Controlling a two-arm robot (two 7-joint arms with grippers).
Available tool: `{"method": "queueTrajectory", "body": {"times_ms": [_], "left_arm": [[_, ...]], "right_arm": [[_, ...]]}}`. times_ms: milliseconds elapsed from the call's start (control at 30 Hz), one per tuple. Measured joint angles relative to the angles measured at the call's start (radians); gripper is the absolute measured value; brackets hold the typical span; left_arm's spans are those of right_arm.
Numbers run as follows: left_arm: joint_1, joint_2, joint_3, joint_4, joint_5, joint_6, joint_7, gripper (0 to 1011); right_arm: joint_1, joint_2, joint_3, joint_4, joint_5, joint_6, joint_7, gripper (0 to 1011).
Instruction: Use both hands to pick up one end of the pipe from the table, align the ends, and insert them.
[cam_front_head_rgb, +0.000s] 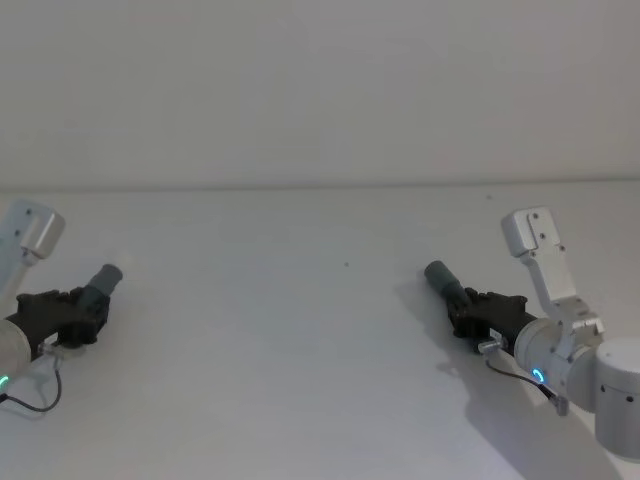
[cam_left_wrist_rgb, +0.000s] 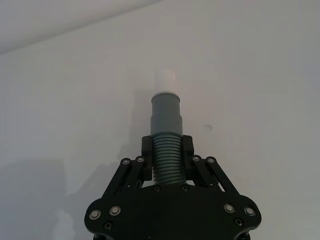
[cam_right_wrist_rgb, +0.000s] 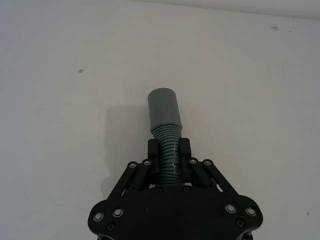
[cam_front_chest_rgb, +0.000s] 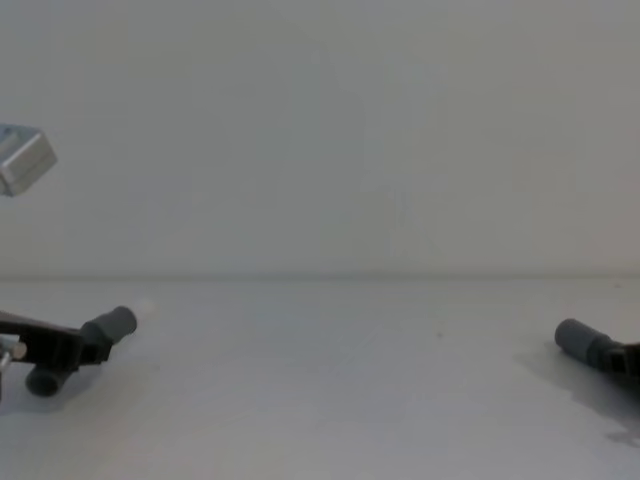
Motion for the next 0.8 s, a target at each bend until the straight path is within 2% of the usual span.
{"method": "queueTrajectory", "body": {"times_ms": [333, 800], "left_arm": [[-0.013, 0.045, 0.009, -0.015, -0.018, -0.066, -0.102, 304], [-0.058, 0.127, 0.059, -0.032, -0.013, -0.186, -0.259, 304]], "right_arm": [[0.001, 0.013, -0.004, -0.007, -0.008, -0.012, 0.017, 213], [0.013, 0.080, -0.011, -0.071, -0.037, -0.115, 0.102, 213]]}}
